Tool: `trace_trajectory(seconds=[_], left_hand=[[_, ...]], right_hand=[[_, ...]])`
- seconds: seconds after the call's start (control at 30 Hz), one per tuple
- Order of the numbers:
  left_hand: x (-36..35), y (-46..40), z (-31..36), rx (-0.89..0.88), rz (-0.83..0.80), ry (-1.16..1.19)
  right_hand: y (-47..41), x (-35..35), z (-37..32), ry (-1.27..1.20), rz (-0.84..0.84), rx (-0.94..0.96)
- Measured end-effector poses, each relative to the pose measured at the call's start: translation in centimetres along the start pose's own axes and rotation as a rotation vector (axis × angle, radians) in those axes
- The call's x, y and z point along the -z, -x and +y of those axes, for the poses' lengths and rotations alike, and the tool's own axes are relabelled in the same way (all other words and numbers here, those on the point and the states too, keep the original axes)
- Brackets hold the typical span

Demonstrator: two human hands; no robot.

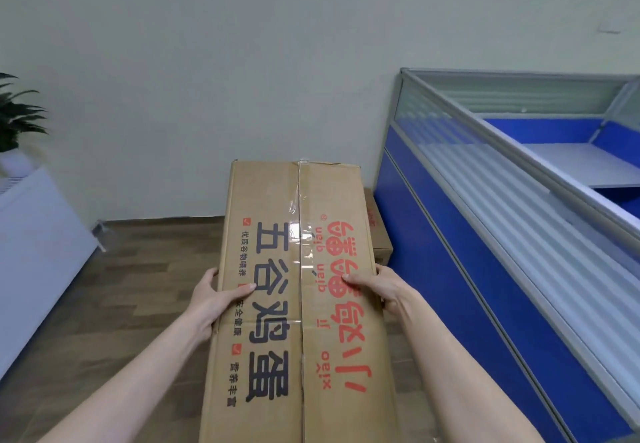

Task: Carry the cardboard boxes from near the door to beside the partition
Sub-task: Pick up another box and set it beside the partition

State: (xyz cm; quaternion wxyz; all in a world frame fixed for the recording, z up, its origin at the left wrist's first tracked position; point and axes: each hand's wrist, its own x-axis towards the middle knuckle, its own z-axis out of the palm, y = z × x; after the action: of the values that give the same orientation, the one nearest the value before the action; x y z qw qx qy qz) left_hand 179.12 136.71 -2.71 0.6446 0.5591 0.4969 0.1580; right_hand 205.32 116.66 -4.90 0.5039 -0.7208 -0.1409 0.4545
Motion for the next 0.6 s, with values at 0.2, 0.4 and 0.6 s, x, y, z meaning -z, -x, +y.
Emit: trace_trajectory(seconds=[0.2, 0.4, 0.6], left_hand=[[-6.9, -12.1, 8.7, 0.022, -0.014, 0.001], [-13.5, -24.9, 15.8, 0.034, -0.051, 0.041], [-19.0, -40.3, 20.3, 0.050, -0.107, 0.066]], right_hand=[[-13.0, 6.5, -7.9, -0.048, -0.006, -0.043], [-25.2, 12.3, -15.4, -0.080, 0.002, -0.035], [-39.2, 16.5, -20.3, -0.101, 0.061, -0.080]])
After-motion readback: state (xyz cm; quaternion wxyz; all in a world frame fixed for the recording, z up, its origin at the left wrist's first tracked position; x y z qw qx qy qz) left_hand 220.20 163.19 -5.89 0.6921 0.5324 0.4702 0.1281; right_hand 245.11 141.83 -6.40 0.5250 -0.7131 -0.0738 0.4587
